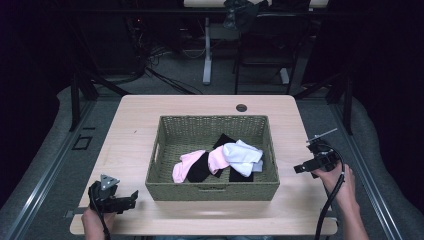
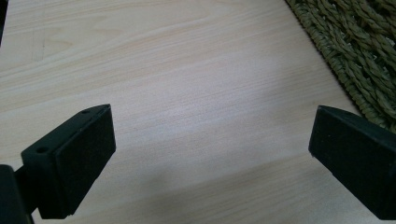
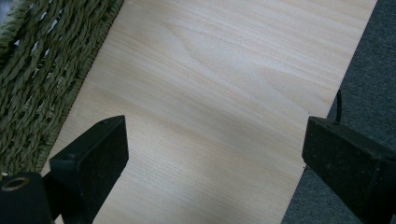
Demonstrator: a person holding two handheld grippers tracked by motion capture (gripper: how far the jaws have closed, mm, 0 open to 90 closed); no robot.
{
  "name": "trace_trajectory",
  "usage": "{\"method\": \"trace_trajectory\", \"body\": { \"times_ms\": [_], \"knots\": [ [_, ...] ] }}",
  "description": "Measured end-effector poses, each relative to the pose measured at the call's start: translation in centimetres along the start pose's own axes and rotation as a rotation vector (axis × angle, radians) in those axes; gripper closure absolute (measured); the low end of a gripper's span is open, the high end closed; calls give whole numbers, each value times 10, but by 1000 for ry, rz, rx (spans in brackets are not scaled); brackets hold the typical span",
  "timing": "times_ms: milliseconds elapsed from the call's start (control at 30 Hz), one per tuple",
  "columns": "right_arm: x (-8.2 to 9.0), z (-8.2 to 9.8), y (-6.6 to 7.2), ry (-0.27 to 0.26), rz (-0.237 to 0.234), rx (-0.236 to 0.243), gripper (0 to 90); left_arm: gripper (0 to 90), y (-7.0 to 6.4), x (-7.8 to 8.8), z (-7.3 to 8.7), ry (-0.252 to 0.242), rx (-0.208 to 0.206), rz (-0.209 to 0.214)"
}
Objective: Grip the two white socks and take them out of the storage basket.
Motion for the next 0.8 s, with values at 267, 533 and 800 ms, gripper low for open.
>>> {"method": "trace_trajectory", "body": {
  "times_ms": [267,533,800],
  "knots": [
    [2,-2,5,-26,0,5,68,5,0,1,0,-10,1,0],
    [8,-2,6,-37,-4,18,68,5,-2,2,-2,-12,-5,2],
    [12,-5,8,-48,-27,19,74,4,-2,1,0,-12,-3,13]
  ]
}}
Point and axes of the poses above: each handheld gripper's, and its own axes: x roughly backward along the jaws, z roughly out of its underside, y roughly to its left, the point moved 1 cm from there along -x, roughly forward along the jaws, and after that the axes turned 9 degrees about -z, right-handed, at the moved point
